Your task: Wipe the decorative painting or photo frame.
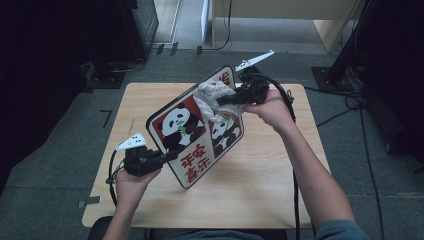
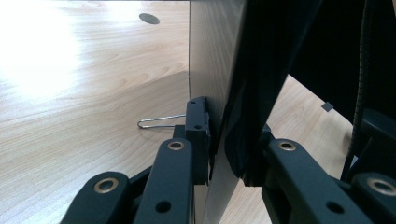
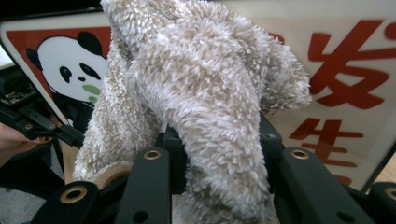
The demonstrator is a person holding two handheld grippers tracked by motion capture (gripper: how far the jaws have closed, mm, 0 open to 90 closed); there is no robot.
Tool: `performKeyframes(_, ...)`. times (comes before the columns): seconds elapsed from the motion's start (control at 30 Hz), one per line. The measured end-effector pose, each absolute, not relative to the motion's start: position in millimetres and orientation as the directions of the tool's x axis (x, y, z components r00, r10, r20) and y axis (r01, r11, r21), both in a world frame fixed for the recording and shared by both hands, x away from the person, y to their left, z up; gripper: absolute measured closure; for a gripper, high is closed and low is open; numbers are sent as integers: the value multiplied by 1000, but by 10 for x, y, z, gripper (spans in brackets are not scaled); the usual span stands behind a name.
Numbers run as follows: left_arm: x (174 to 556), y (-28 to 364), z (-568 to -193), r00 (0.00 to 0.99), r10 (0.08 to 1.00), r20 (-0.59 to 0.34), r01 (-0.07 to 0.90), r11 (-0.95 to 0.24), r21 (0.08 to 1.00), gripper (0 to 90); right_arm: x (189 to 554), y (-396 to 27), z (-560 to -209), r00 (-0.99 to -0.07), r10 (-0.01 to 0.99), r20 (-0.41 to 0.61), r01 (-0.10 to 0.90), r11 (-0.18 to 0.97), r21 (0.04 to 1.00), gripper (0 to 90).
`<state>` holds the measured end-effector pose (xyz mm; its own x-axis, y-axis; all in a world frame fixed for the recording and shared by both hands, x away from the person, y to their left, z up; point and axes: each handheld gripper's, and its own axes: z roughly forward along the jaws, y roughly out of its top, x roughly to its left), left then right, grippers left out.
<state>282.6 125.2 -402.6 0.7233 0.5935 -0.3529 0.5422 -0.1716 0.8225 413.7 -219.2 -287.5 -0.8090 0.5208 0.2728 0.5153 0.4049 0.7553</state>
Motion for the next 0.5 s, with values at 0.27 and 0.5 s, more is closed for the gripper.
performKeyframes(0.27, 2830, 1257, -4026, 725, 590, -355, 544, -173, 821, 776, 4118, -2208, -2995, -809, 513, 286, 523, 408, 748, 670)
performKeyframes(0.5, 2832, 1258, -4028, 726, 588, -357, 543, -172, 822, 774, 4104, -2216, -3092, -808, 507, 301, 532, 406, 743, 670)
